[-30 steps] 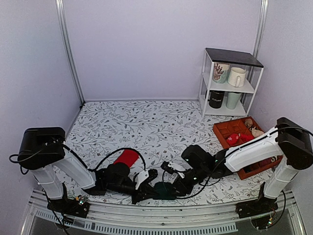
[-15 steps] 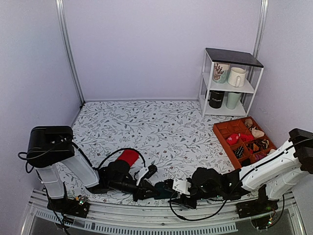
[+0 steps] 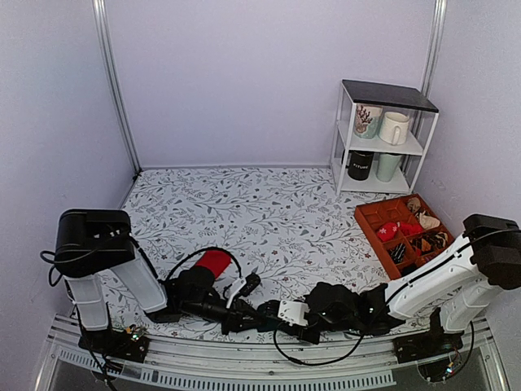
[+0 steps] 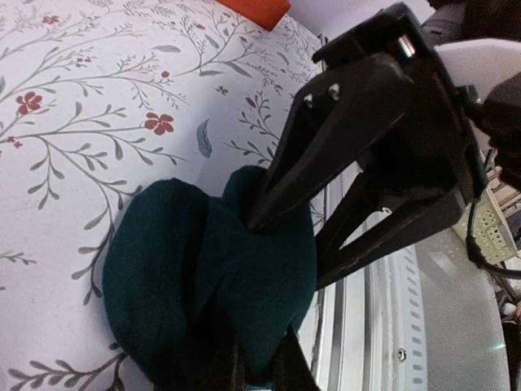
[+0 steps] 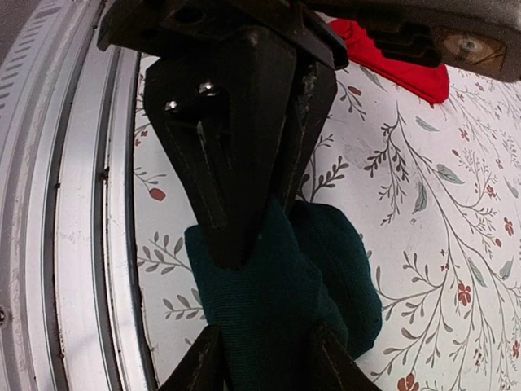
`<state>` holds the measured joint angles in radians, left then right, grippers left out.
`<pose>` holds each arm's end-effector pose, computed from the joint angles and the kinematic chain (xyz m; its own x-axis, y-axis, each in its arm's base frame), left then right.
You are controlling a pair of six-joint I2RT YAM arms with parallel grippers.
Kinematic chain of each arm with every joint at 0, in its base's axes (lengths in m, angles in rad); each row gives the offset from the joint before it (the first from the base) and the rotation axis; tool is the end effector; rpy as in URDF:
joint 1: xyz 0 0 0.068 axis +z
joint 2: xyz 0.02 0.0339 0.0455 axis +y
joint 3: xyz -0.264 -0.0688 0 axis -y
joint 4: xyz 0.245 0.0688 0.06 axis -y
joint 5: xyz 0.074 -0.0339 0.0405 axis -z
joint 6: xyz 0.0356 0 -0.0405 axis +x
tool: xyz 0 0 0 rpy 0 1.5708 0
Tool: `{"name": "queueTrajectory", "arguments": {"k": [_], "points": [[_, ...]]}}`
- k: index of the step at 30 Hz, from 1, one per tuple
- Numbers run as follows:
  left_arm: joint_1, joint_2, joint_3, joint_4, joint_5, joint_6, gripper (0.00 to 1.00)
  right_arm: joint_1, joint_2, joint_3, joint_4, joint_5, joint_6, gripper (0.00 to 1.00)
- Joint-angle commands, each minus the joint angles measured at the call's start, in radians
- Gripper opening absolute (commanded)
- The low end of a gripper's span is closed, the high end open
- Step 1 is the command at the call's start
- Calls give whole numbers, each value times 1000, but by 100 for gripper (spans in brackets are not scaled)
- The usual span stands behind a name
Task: Roll the socks
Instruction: Roll the sock at the center of the board.
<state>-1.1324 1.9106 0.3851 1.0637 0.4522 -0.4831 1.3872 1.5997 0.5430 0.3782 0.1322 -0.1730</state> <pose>0.1022 -0.2546 0.0731 -0.6229 0.3444 -0.7024 0.7804 0.2119 -0.5883 0.0567 0.2798 0.1250 0.0517 -0.6564 -0.7527 -0.9613 0.1714 -0.2155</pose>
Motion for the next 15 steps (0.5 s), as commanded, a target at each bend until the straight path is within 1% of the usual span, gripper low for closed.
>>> {"name": "queueTrajectory", "arguments": {"k": [1, 3, 4, 6, 7, 9, 11, 12, 15], "points": [[-5, 79, -51, -237, 2, 14, 0, 0, 79, 36, -37, -43, 15, 31], [-6, 68, -59, -212, 3, 28, 1, 1, 103, 60, -80, -59, 42, 23], [-5, 66, -64, -198, 3, 38, 6, 1, 113, 72, -109, -70, 62, 20], [-6, 6, -77, -181, -12, 66, 24, 1, 124, 89, -157, -91, 106, 18], [-5, -22, -84, -184, -29, 96, 28, -1, 123, 97, -183, -108, 135, 17], [-6, -93, -99, -199, -70, 136, 40, -2, 117, 103, -217, -127, 202, 17], [-9, -175, -120, -211, -115, 195, 49, -11, 113, 116, -263, -154, 274, 17], [-13, -219, -133, -213, -135, 220, 51, -17, 114, 125, -292, -172, 295, 17], [-32, -342, -147, -253, -199, 309, 53, -37, 129, 163, -386, -238, 368, 17]]}}
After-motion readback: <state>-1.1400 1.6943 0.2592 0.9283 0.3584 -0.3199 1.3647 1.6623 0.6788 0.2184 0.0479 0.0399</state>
